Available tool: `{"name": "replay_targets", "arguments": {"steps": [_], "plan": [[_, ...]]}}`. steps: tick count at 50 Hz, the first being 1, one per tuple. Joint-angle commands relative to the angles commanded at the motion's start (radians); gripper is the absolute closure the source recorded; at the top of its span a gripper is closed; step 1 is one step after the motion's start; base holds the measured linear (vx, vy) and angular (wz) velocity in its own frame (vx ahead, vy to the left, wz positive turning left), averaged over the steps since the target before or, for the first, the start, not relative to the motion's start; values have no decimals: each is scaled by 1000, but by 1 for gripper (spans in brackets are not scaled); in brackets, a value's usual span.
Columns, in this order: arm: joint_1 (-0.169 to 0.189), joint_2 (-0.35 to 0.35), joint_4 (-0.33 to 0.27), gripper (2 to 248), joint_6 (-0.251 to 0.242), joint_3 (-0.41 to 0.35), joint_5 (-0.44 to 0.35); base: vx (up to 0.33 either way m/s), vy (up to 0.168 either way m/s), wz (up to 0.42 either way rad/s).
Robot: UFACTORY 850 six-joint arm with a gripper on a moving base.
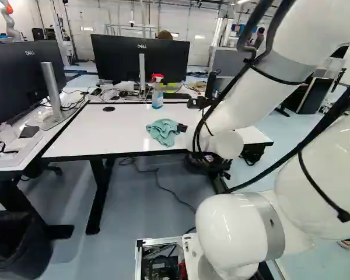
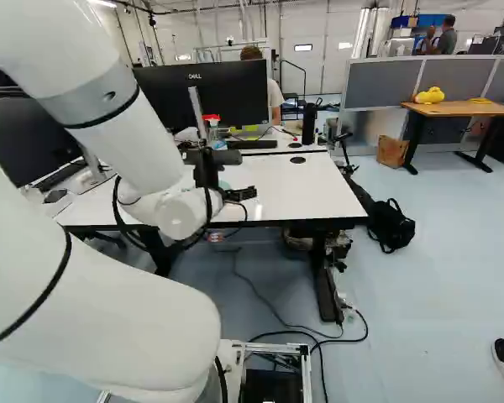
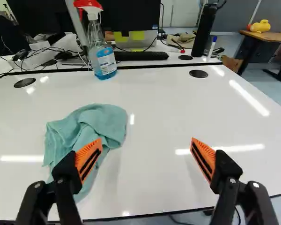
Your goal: Clean the table with the green towel
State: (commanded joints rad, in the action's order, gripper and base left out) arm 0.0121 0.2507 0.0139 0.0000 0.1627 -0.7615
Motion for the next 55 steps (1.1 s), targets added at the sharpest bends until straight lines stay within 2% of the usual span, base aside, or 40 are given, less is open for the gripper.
{"name": "replay_targets", "arguments": {"steps": [27,55], "plan": [[-10,24,-12,3,0,-64,-94,0,0,0],[-12,29,-14,3,0,-75,-111,0,0,0]]}}
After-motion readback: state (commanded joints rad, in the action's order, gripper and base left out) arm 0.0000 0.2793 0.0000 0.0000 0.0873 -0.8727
